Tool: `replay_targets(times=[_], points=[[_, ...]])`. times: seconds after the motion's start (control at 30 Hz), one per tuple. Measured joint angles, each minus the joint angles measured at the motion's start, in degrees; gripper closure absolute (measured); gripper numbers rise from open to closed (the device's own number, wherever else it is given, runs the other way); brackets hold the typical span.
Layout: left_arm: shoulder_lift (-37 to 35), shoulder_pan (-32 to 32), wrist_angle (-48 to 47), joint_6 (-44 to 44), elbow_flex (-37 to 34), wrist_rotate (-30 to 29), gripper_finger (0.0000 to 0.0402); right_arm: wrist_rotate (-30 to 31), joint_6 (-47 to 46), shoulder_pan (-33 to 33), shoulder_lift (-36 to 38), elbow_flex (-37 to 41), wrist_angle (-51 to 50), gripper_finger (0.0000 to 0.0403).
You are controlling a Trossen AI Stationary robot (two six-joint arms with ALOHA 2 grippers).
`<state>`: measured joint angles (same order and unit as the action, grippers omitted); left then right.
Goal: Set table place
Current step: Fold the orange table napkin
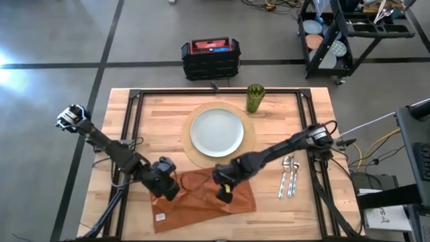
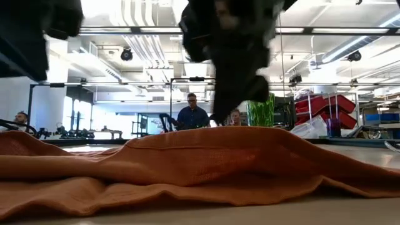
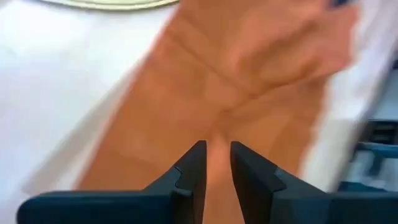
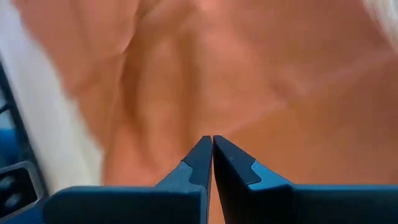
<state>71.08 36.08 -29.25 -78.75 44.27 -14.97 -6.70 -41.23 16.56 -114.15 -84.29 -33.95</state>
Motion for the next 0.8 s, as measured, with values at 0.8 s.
replay_targets(times=[0.8], points=[[34.5, 6.9, -37.5, -5.6, 40.5, 2.2, 0.0329, -5.8, 21.3, -7.4, -1.7, 0.8, 5.5, 0.0403]])
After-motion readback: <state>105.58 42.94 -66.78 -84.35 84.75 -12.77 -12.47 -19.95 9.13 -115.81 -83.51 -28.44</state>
